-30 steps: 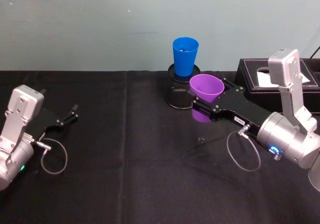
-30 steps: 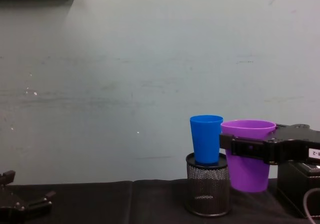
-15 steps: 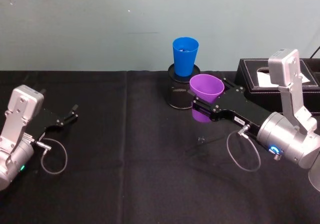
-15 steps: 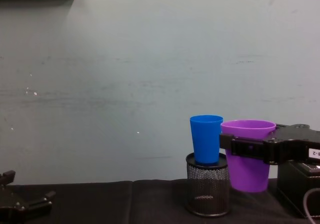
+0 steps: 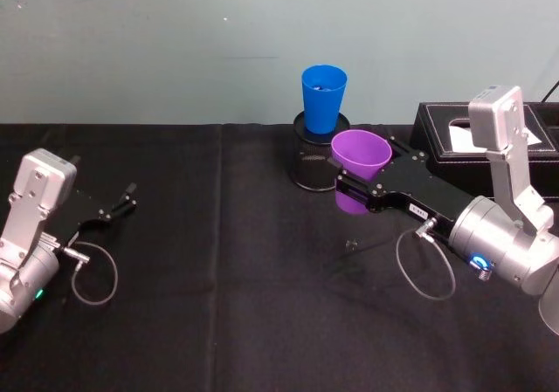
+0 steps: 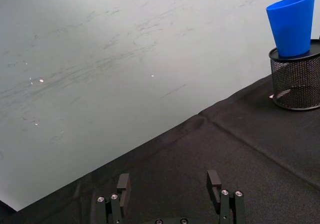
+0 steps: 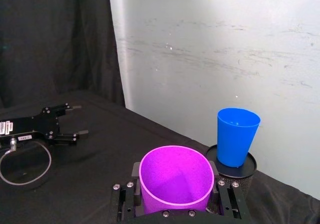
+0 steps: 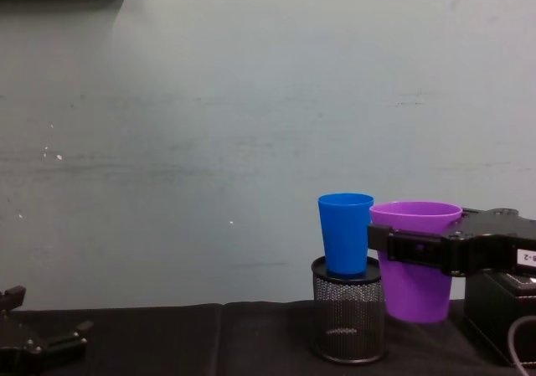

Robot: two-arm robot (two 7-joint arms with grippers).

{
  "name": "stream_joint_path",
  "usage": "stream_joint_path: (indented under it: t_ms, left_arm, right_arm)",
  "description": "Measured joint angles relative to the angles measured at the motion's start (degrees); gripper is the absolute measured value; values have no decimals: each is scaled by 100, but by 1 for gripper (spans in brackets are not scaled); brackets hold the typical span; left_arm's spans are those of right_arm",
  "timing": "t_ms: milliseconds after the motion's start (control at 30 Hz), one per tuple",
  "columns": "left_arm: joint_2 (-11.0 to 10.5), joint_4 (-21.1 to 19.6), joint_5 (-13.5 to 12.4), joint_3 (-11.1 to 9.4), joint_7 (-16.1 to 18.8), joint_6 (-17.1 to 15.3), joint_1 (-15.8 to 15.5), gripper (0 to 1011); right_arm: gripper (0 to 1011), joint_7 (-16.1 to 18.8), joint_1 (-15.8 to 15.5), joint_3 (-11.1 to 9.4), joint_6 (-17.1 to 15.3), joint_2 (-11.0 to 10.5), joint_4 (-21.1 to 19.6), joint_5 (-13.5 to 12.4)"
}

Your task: Pick up one cup with a gripper and tap it against the other cup.

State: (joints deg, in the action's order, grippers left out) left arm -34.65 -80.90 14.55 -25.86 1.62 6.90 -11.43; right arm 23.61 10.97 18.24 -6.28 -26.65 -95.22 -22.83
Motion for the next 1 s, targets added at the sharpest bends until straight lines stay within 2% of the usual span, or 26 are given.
stream_joint_path:
  t_ms: [1000]
  left_arm:
    - [0,0,0,0,0,0,0,1000]
  right_arm:
    - [747,0,0,0,0,0,0,0]
